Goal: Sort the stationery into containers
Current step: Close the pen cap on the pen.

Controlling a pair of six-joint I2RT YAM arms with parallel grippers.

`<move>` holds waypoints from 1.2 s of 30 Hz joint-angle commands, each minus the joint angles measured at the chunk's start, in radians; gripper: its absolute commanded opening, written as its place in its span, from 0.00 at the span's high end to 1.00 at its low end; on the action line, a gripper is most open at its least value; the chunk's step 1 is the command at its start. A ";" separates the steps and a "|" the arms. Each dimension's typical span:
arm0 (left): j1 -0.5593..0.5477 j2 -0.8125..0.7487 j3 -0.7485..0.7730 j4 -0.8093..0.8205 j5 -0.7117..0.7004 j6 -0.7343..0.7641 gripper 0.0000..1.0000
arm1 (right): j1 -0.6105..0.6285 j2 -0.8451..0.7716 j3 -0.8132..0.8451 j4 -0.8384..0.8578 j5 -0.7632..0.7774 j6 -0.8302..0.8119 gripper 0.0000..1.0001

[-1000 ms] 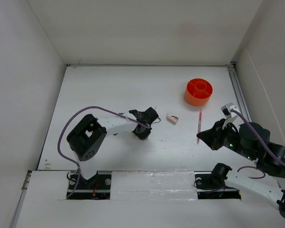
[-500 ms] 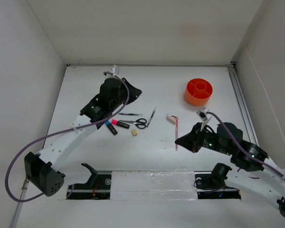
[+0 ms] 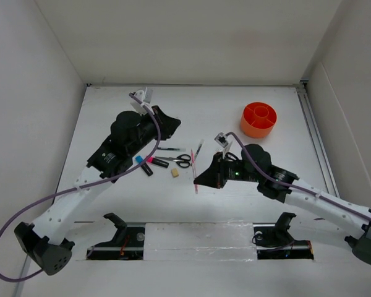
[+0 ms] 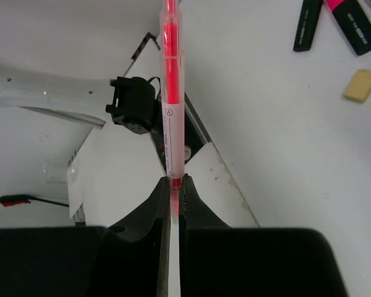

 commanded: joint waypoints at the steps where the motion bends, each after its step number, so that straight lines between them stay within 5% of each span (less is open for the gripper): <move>1: -0.001 -0.062 -0.012 0.021 0.027 0.056 1.00 | 0.010 0.064 0.052 0.145 -0.103 0.005 1.00; 17: -0.001 -0.160 -0.098 0.063 0.297 0.095 1.00 | 0.010 0.125 0.052 0.286 -0.258 -0.046 1.00; 36: -0.001 -0.180 -0.109 0.063 0.245 0.095 1.00 | -0.067 0.153 0.041 0.320 -0.241 -0.045 1.00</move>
